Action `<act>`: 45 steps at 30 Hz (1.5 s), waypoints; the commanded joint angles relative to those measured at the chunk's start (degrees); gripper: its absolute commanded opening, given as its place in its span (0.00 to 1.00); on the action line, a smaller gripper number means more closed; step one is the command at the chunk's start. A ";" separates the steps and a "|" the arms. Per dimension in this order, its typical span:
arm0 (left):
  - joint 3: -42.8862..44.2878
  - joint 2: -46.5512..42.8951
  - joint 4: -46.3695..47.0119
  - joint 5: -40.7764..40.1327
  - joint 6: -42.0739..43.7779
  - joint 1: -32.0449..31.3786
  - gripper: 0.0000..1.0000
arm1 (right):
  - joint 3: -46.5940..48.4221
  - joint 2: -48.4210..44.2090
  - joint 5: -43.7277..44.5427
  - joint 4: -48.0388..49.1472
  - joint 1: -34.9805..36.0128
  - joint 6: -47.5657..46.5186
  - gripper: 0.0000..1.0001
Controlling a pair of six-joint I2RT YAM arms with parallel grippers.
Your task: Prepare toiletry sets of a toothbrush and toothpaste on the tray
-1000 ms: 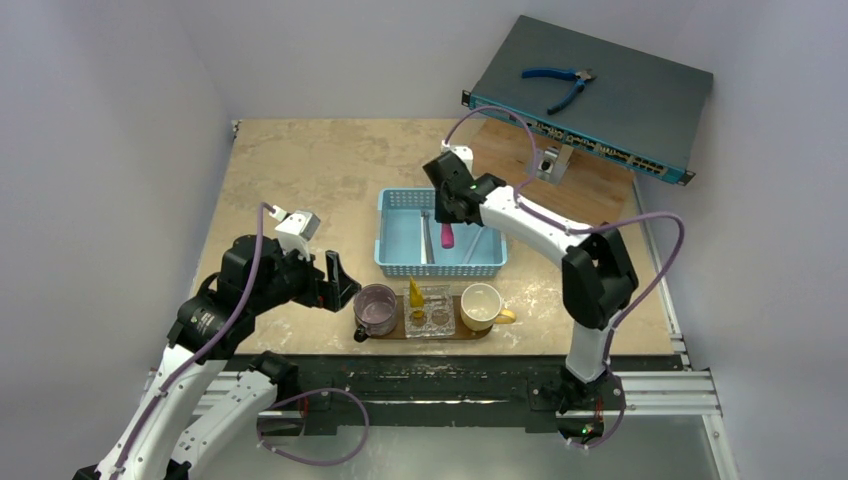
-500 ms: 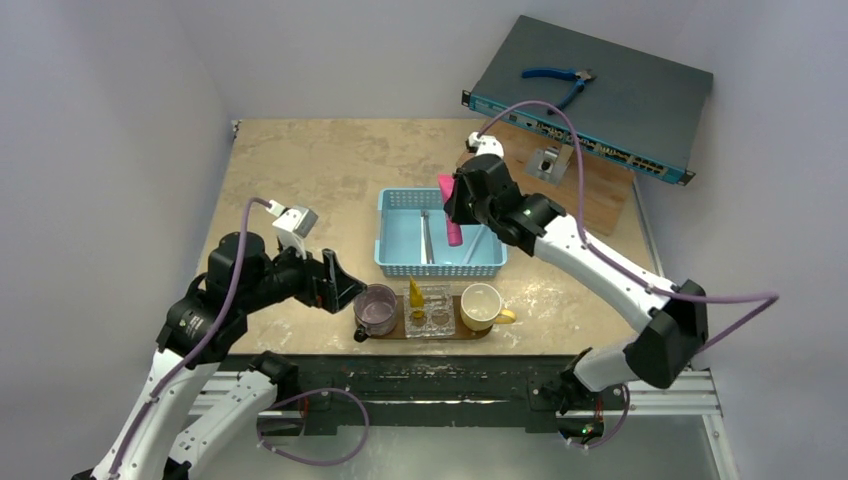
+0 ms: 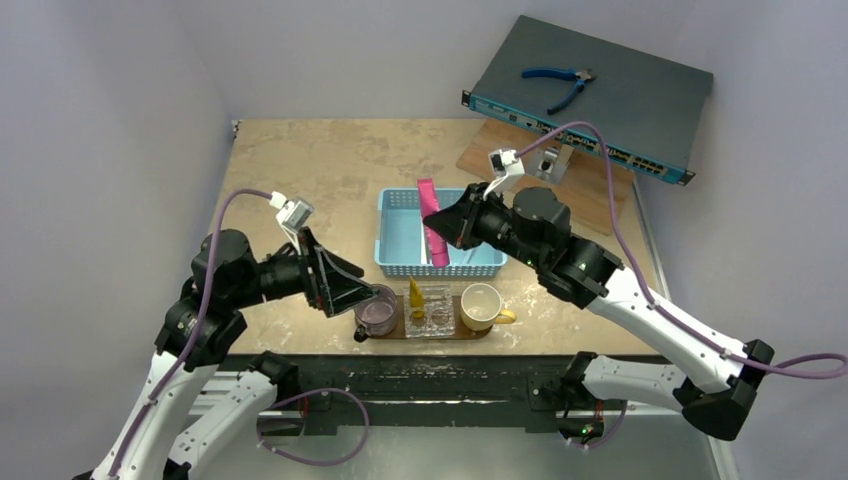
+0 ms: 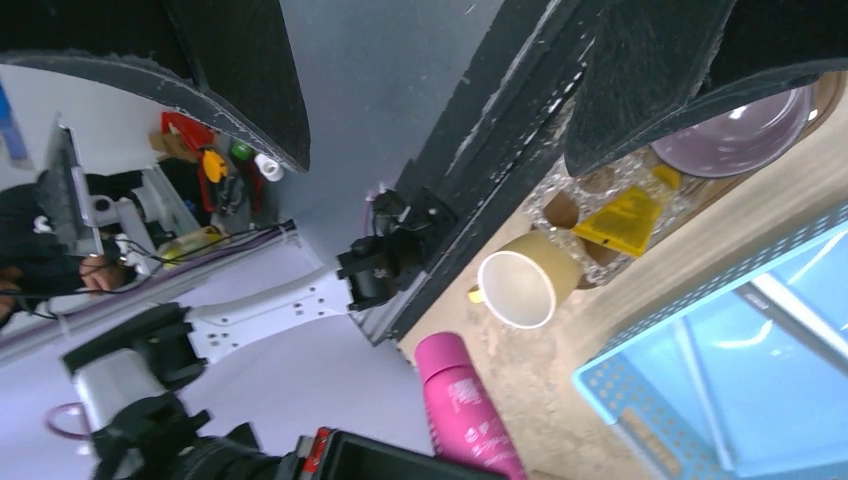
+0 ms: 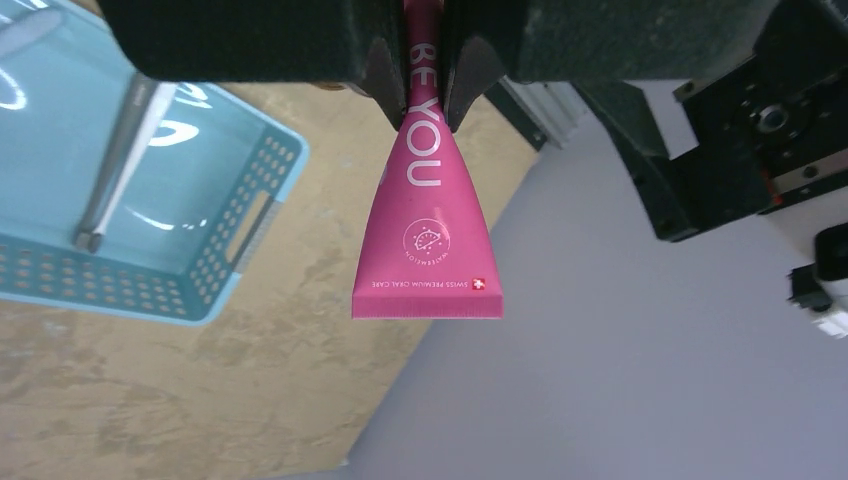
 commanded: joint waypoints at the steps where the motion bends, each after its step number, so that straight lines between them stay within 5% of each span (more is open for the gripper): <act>1: -1.94 -1.48 11.43 7.57 -7.81 0.38 0.98 | -2.98 -2.78 -5.30 10.62 1.53 5.20 0.00; 14: -9.57 -4.66 25.17 8.76 -19.27 0.29 0.99 | -11.04 -2.94 -8.22 35.76 7.88 17.37 0.00; 29: -12.18 -3.68 33.38 8.08 -24.95 0.29 0.92 | -11.24 3.99 -3.25 49.02 12.98 22.77 0.00; 35: -12.63 -4.04 33.98 8.29 -25.71 0.29 0.79 | -9.80 6.58 -2.37 50.98 14.38 21.88 0.00; 45: -13.25 -4.11 34.34 8.87 -25.89 0.29 0.38 | -10.39 7.27 1.23 52.18 15.94 20.34 0.00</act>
